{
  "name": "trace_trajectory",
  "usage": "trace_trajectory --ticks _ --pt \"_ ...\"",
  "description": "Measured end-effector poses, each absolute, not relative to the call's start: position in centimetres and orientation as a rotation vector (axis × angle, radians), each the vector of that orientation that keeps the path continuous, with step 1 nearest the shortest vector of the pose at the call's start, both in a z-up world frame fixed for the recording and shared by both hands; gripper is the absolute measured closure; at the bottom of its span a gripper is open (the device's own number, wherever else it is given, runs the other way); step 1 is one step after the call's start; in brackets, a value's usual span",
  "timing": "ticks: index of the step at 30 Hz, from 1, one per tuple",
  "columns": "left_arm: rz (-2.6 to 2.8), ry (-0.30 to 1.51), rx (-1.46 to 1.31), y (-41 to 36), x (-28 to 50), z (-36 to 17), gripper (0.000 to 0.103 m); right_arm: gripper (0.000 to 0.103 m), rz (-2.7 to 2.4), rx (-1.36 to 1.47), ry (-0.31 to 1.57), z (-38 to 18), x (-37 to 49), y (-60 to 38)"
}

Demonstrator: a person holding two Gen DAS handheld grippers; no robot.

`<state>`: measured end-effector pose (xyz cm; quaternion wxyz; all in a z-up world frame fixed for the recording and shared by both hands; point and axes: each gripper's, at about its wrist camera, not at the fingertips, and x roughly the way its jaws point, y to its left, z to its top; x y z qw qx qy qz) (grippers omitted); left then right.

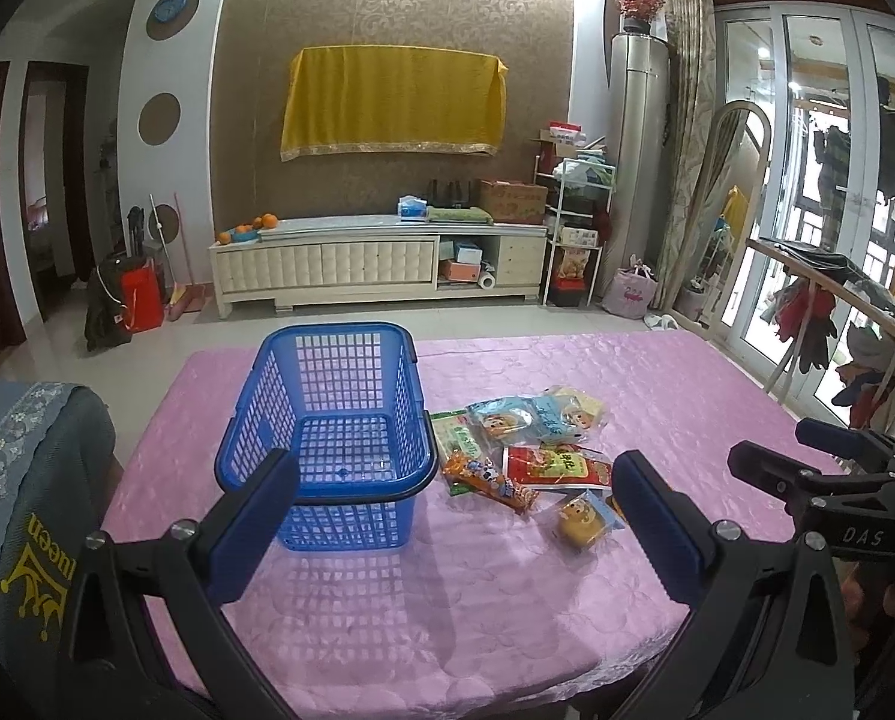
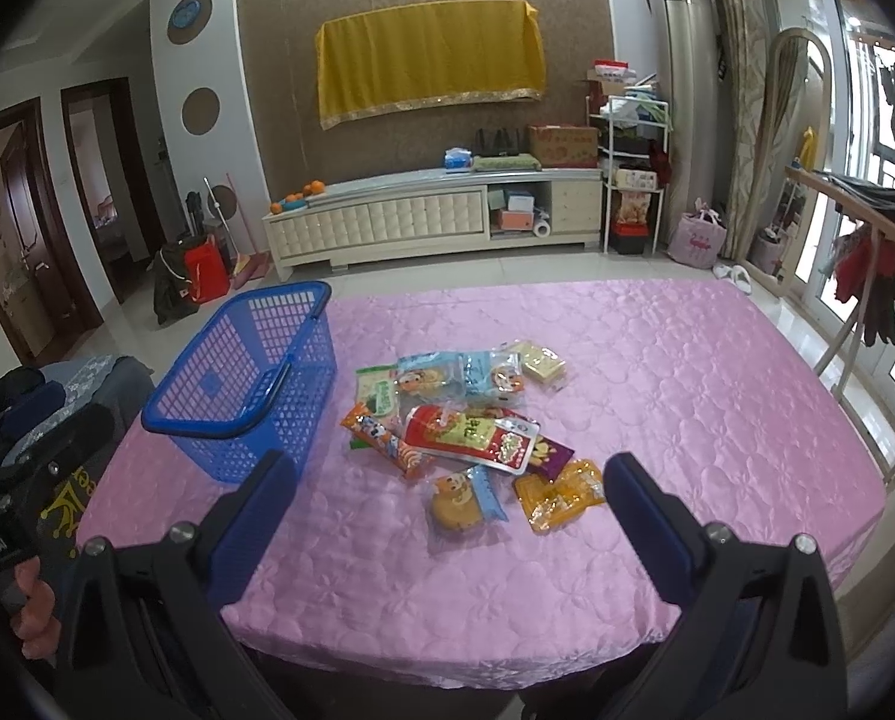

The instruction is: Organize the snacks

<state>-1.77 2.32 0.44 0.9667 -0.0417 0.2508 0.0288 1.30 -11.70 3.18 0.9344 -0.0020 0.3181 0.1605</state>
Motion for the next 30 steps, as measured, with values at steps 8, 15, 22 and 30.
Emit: trace_trajectory --ticks 8,15,22,30 --pt "0.047 0.505 -0.083 2.3 -1.7 0.7 0.0 0.0 0.34 -0.004 0.632 3.8 1.3 -11.6" --pt "0.021 0.51 -0.044 2.2 -0.9 1.0 0.0 0.0 0.375 0.003 0.642 4.3 2.1 -11.0" --pt "-0.049 0.531 -0.05 1.9 1.8 1.9 0.0 0.0 0.409 0.03 0.627 4.9 3.8 -11.0" --pt "-0.09 0.611 -0.049 0.0 6.0 1.1 0.0 0.0 0.38 -0.048 0.638 4.9 7.8 -11.9"
